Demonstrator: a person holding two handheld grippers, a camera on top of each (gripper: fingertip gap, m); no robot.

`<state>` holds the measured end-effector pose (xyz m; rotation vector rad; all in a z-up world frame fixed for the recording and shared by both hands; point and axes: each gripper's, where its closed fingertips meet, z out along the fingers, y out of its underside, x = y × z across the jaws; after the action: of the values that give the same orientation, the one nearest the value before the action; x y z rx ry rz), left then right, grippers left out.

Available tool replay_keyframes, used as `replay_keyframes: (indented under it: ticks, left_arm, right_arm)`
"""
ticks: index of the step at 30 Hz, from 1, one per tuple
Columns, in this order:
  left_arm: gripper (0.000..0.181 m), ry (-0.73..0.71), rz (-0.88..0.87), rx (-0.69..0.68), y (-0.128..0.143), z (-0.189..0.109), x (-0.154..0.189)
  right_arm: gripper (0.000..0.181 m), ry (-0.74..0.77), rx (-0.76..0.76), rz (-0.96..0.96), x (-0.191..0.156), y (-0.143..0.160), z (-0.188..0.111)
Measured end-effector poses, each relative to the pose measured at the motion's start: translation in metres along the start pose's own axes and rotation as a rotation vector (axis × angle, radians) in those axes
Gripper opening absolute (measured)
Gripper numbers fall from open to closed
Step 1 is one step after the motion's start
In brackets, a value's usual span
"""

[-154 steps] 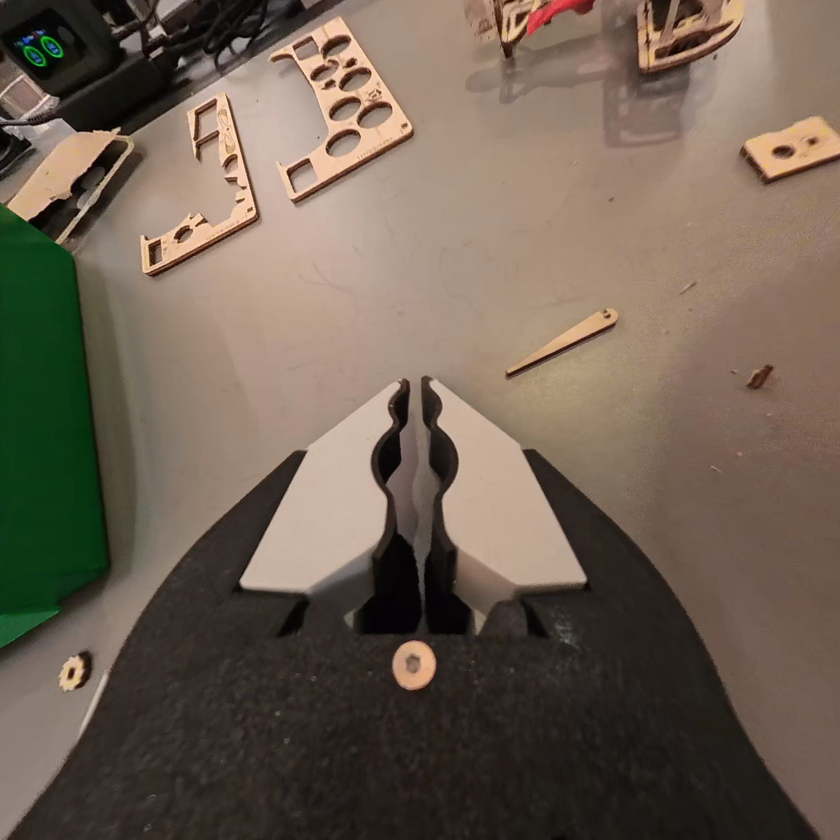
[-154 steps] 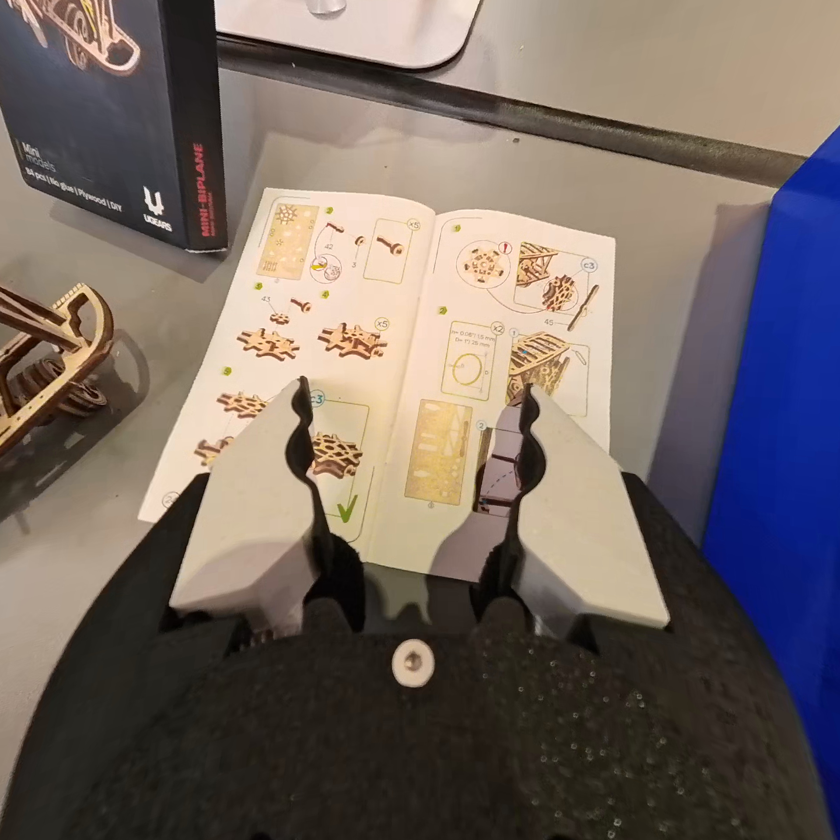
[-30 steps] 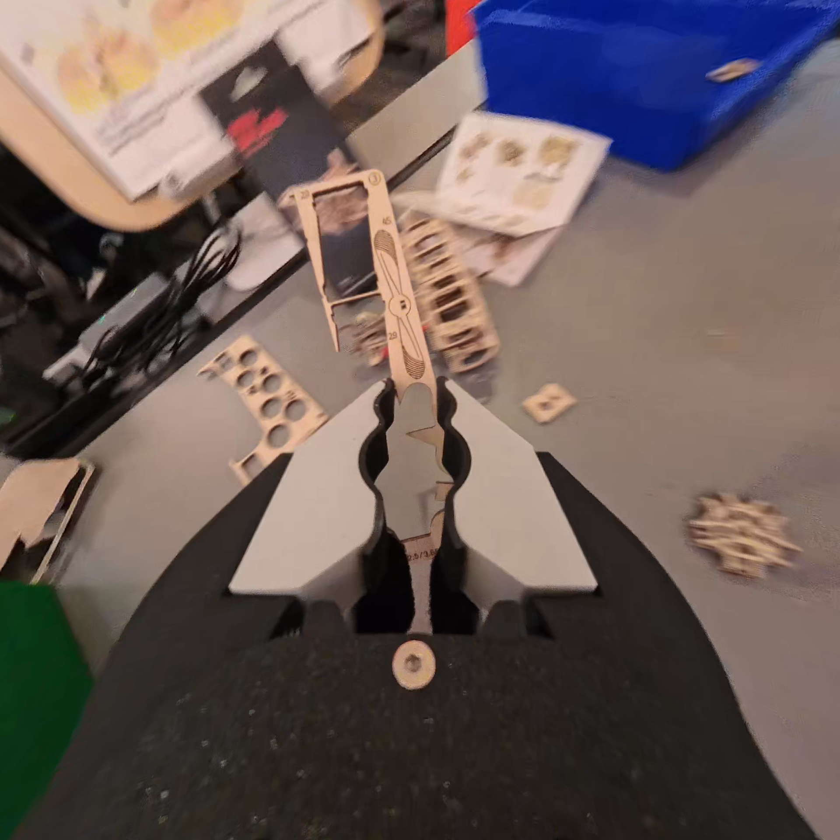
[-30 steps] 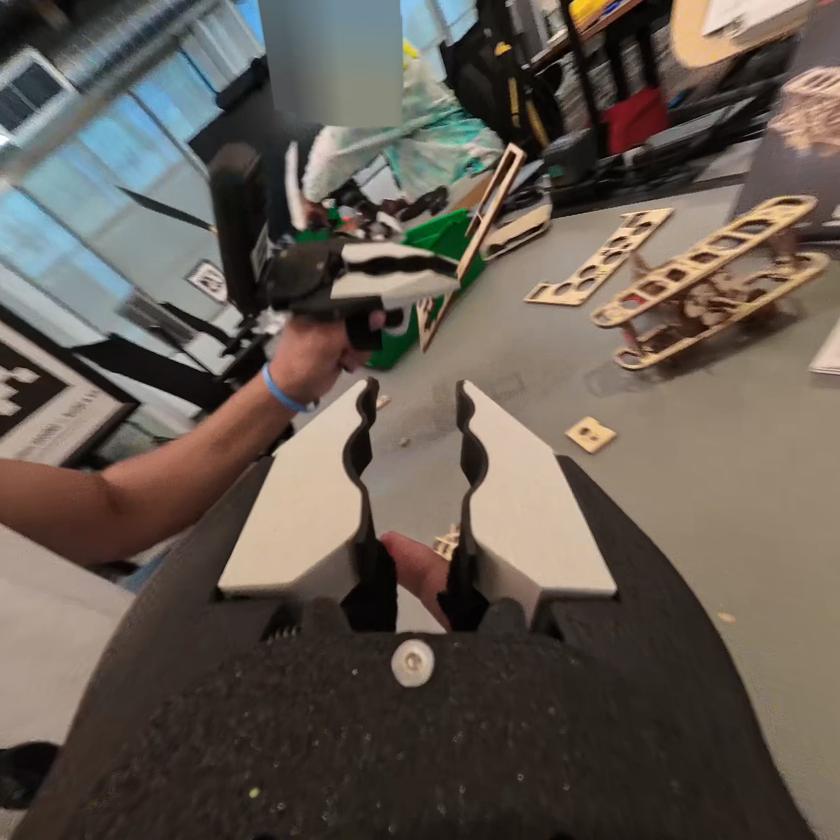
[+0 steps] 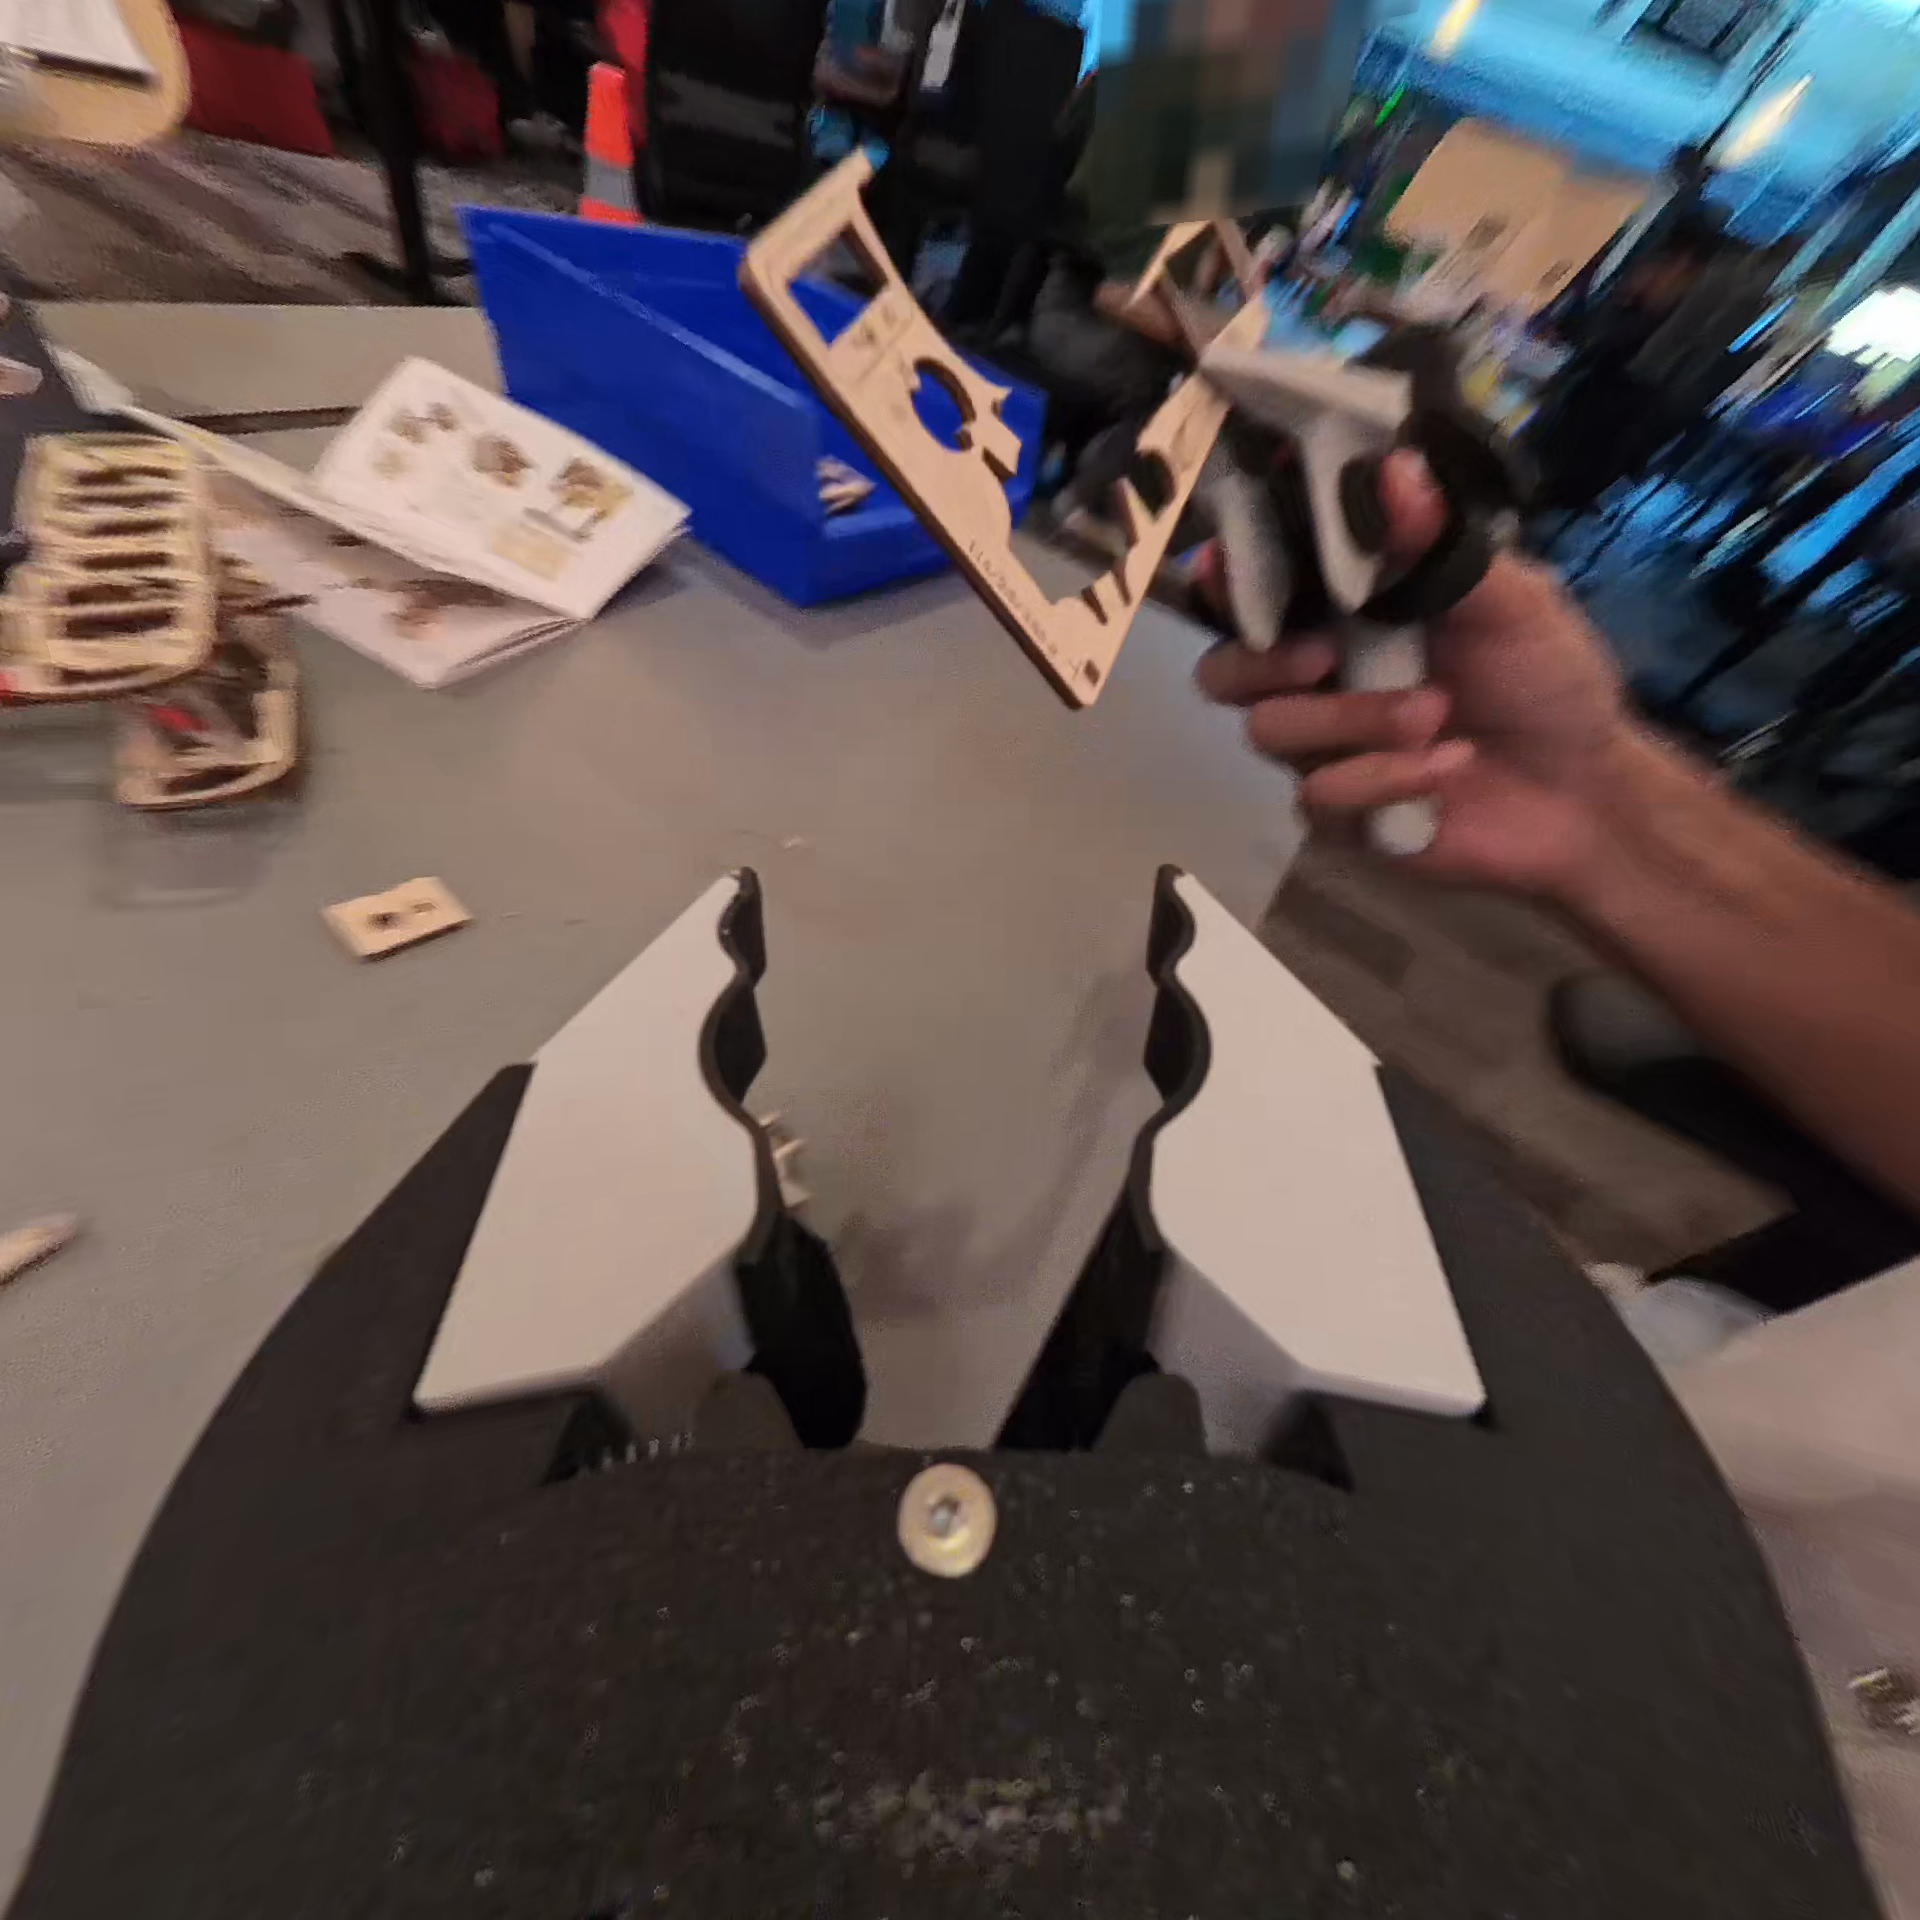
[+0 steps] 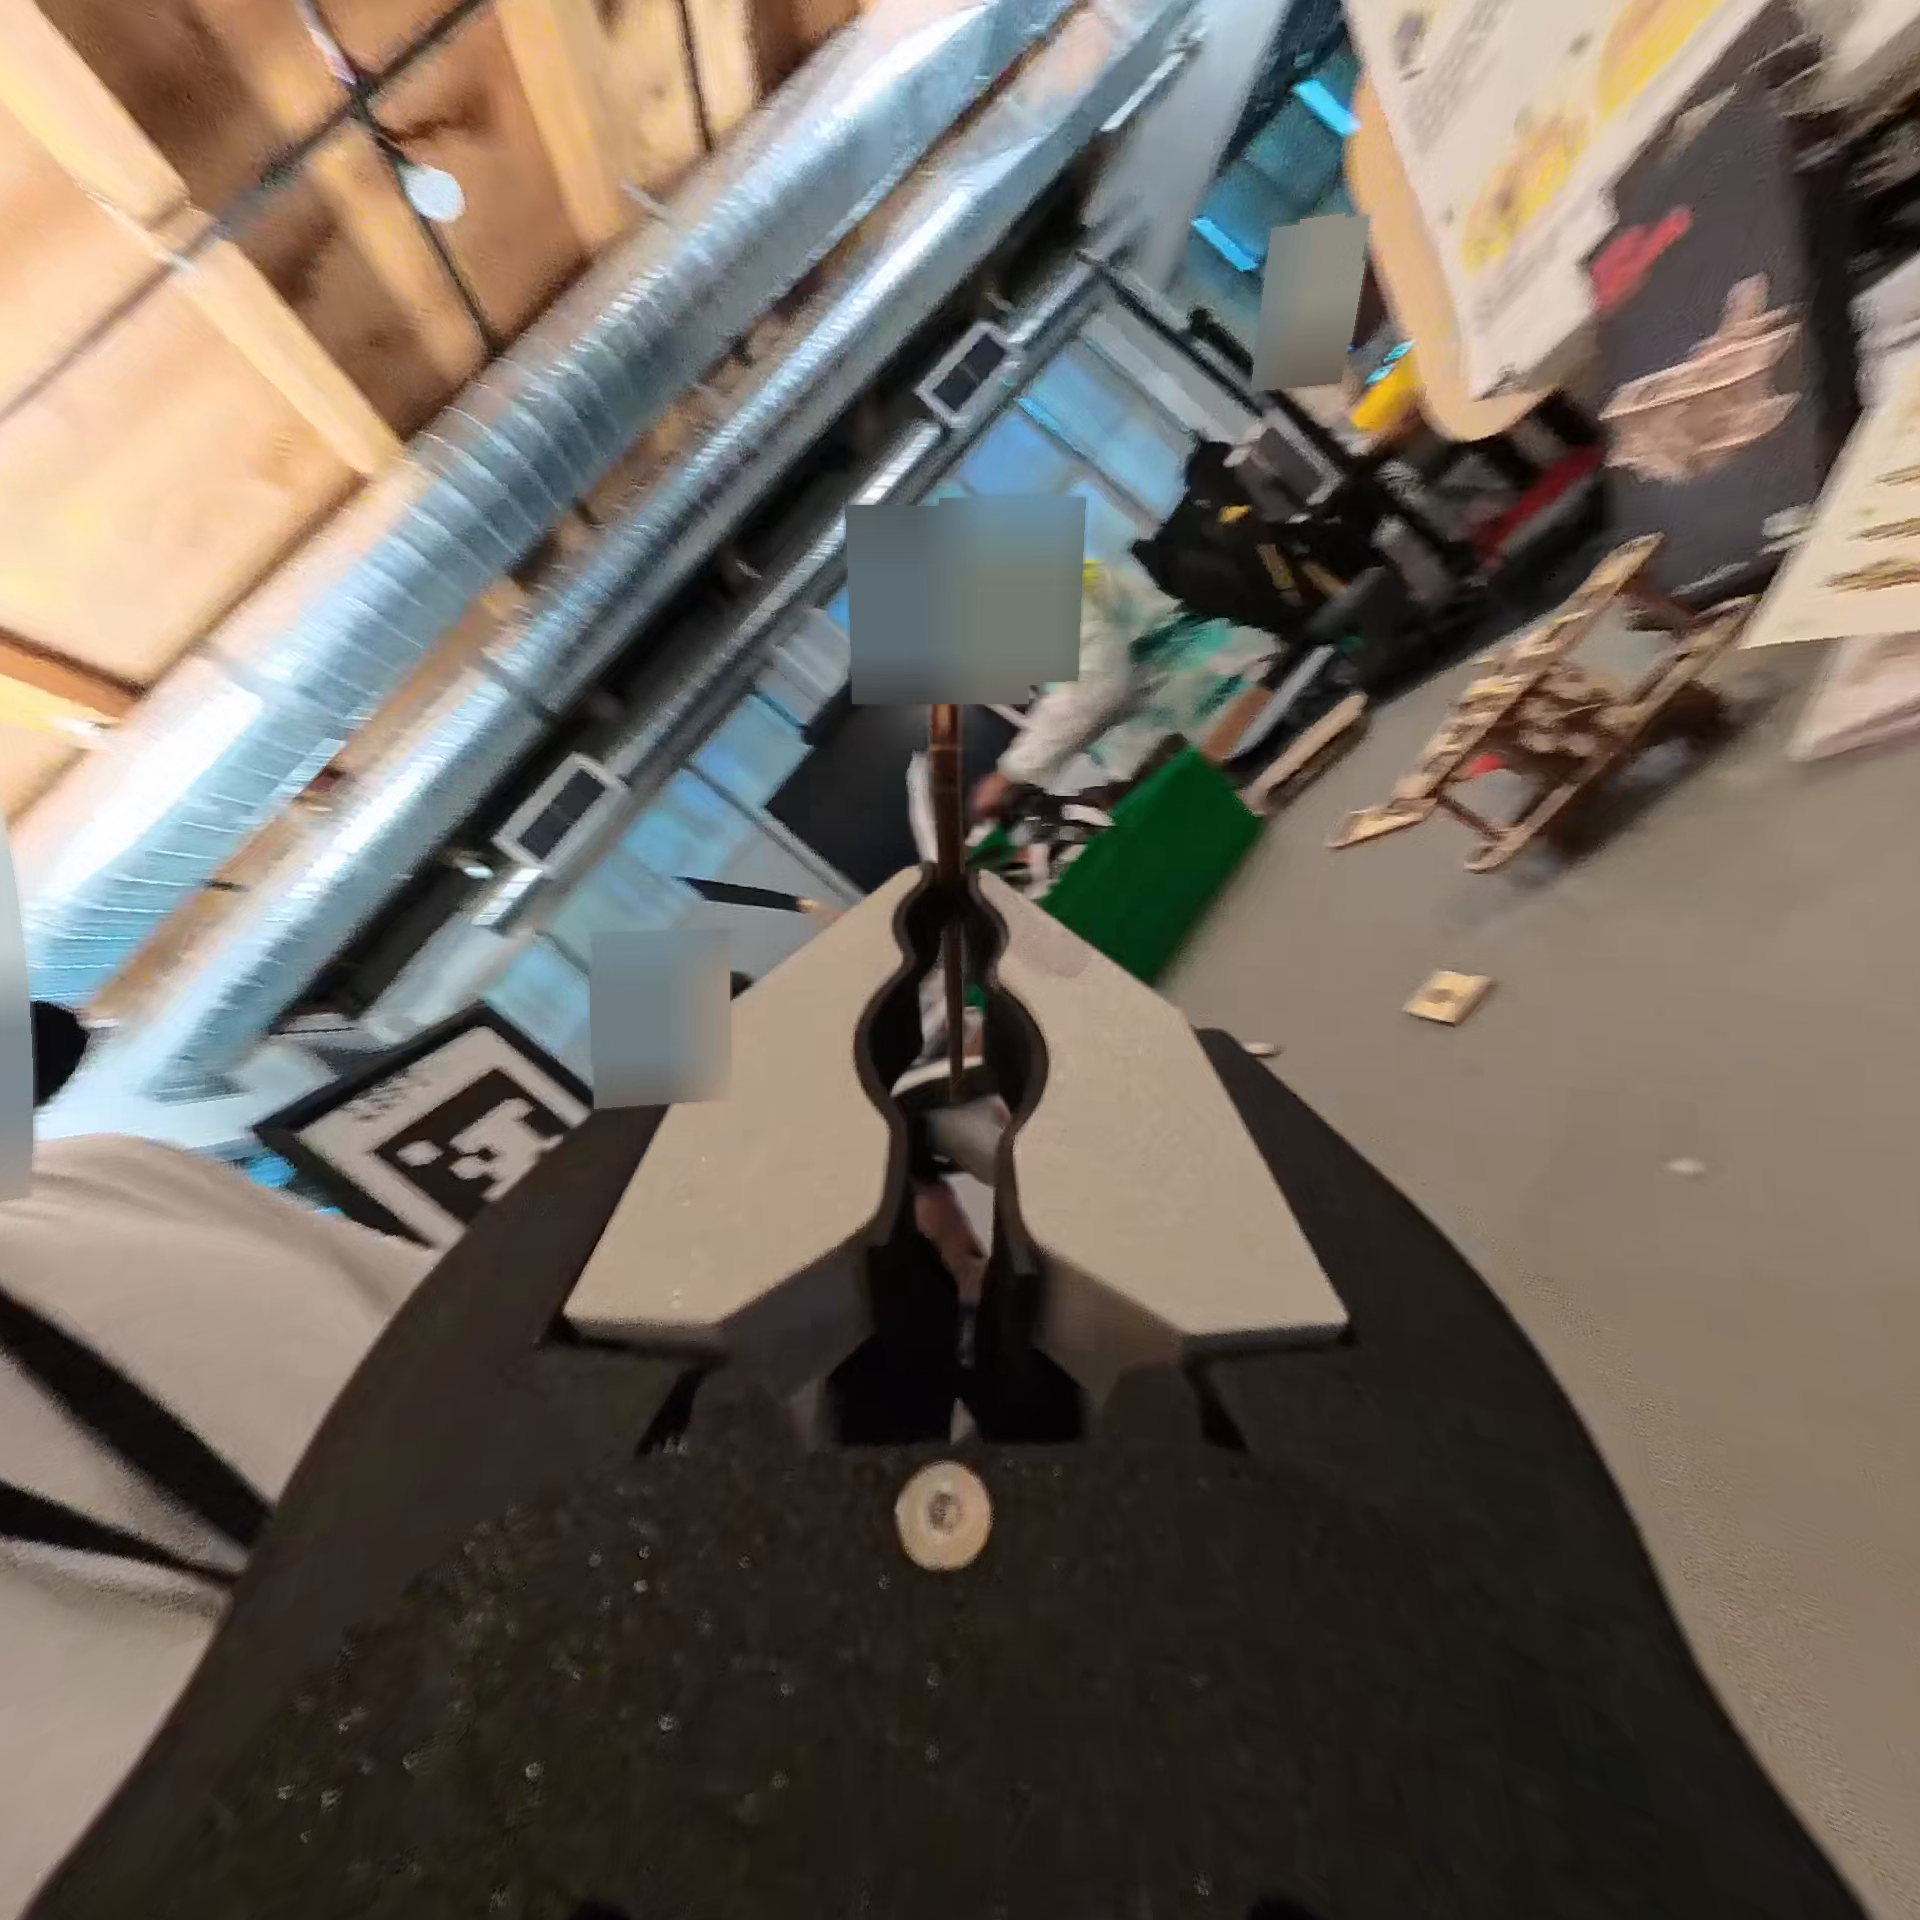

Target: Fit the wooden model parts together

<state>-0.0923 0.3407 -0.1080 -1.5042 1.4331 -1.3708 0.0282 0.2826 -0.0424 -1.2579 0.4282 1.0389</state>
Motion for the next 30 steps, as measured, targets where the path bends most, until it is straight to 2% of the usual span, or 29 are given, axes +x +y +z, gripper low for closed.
replay_keyframes:
  ticks: [2,4,5,7,10,12,15,19,22,25,30]
  left_arm:
    - [0.072,0.116,-0.108,0.069,-0.008,0.008,0.021]
    - [0.066,0.241,-0.204,0.077,-0.014,0.016,0.04]
    - [0.054,0.302,-0.253,0.058,-0.013,0.019,0.047]
    - [0.043,0.42,-0.371,0.037,-0.012,0.021,0.059]
    - [0.007,0.52,-0.544,0.105,-0.019,0.018,0.059]
    - [0.0,0.522,-0.59,0.141,-0.019,0.016,0.055]
    - [0.0,0.501,-0.588,0.147,-0.016,0.016,0.052]
    - [0.0,0.498,-0.624,0.182,-0.021,0.015,0.048]
    - [0.0,0.47,-0.626,0.177,-0.016,0.017,0.043]
    - [0.0,0.463,-0.662,0.181,-0.014,0.019,0.041]
    - [0.0,0.407,-0.568,0.144,-0.01,0.022,0.043]
  right_arm:
    - [0.002,-0.089,-0.026,0.06,-0.012,0.009,0.009]
    - [0.001,-0.082,-0.073,0.068,-0.011,0.024,0.017]
    - [0.001,-0.066,-0.097,0.062,-0.009,0.031,0.02]
    - [0.0,-0.088,-0.128,0.081,-0.012,0.039,0.023]
    - [0.002,-0.041,-0.209,0.044,-0.008,0.054,0.026]
    - [0.002,-0.052,-0.225,0.031,-0.012,0.057,0.027]
    - [0.003,-0.026,-0.24,0.023,-0.009,0.06,0.027]
    - [0.014,-0.023,-0.287,0.031,-0.006,0.069,0.03]
    - [0.013,-0.047,-0.269,0.065,-0.009,0.07,0.033]
    - [0.003,0.017,-0.318,-0.009,0.0,0.08,0.035]
    - [0.004,0.041,-0.317,-0.031,0.003,0.079,0.034]
